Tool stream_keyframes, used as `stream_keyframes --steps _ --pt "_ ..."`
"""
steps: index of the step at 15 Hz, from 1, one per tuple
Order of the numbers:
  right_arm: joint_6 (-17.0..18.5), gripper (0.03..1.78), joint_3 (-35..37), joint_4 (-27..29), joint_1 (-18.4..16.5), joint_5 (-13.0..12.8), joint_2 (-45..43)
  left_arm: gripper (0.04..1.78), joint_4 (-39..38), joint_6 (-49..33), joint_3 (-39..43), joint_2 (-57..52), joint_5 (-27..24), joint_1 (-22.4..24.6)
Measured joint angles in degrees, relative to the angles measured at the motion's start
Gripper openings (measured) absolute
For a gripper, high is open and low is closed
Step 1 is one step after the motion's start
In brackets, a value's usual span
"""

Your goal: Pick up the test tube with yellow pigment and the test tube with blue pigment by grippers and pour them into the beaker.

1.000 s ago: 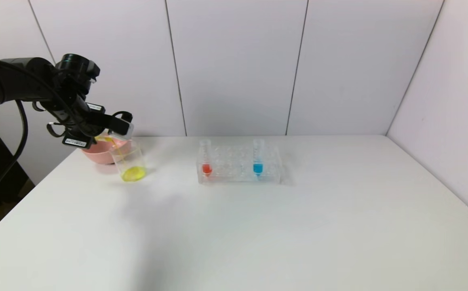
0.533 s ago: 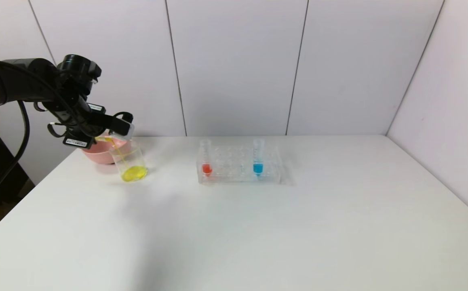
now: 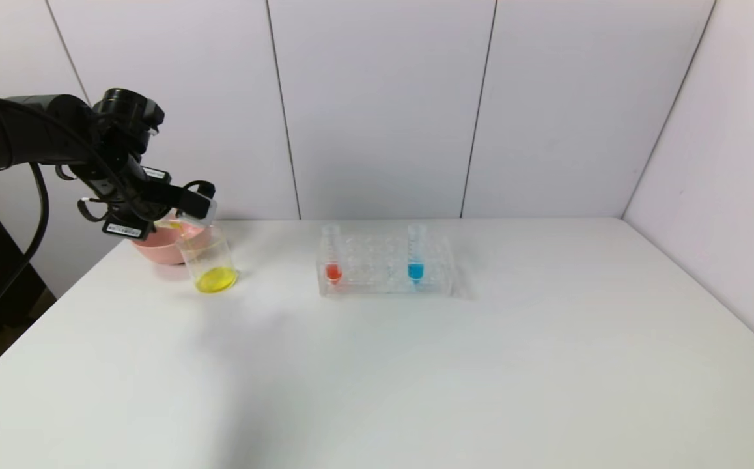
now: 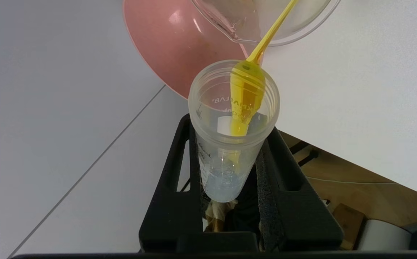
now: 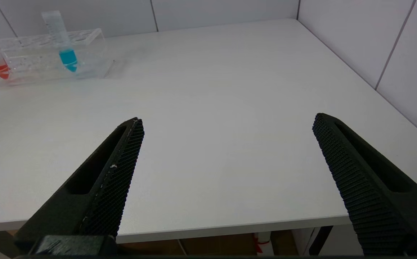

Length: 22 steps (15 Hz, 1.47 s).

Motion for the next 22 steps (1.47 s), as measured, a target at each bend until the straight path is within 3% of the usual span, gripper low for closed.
stream_keyframes --steps 12,22 --pt "0.02 1.71 0.00 0.00 0.00 0.02 0.00 0.45 -0.02 0.02 -0.17 0.22 2.84 -0.48" --pt "0.02 1.71 0.00 -0.02 0.00 0.02 0.00 0.45 -3.19 -2.88 -0.26 0.13 1.82 -0.74"
